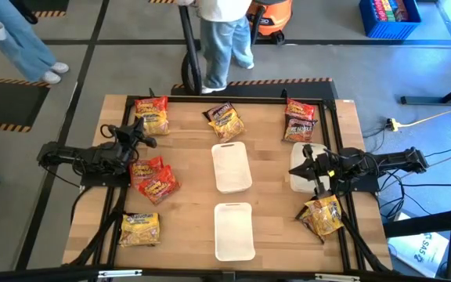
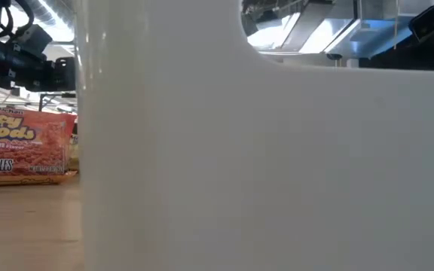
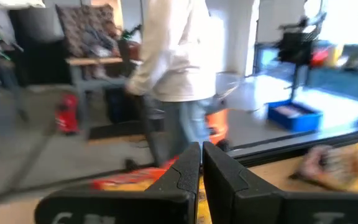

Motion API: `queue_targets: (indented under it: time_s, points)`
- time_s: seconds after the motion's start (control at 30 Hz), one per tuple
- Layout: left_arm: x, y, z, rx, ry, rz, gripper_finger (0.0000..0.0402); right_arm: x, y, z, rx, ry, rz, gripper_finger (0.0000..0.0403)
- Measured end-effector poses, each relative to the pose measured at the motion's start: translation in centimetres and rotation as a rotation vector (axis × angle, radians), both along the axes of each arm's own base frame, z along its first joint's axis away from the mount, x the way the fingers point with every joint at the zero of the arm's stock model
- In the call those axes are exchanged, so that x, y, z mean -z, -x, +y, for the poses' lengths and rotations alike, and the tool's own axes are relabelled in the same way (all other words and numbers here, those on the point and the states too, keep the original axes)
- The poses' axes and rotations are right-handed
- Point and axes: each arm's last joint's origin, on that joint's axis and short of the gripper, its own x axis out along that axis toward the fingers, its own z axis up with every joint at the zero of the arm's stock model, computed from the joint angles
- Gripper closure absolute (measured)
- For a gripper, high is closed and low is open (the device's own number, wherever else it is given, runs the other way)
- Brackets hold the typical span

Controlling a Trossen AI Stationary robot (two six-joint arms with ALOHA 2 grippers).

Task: Sort Maruchan noodles
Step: Put the top left yellow noodle pack in the top left white bin

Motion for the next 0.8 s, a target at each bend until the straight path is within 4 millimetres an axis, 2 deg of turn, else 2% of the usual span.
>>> queue_targets:
  time_s: [0.13, 0.23, 0.53, 0.67, 0.8]
  points:
    - [-0.1, -0.4, -0.2, 0.169, 0.068, -0.195, 0.0389, -0.1, 0.0, -0.4, 0.151, -0.005, -0.014, 0.0402]
    - [-0.4, -0.6, -0.3, 0.246, 0.076, -0.228, 0.0389, -0.3, 0.0, -0.6, 0.223, -0.012, -0.035, 0.0402]
    - [-1.7, -1.3, -1.0, 0.622, 0.066, -0.355, 0.0389, -0.5, 0.0, -0.8, 0.291, -0.004, -0.054, 0.0402]
    - [-2.2, -1.4, -1.0, 0.665, 0.036, -0.378, 0.0392, -0.5, 0.0, -1.0, 0.337, -0.005, -0.053, 0.0402]
    - [-2.1, -1.7, -0.7, 0.633, 0.030, -0.356, 0.0400, -0.5, 0.1, -1.1, 0.372, -0.006, -0.053, 0.0402]
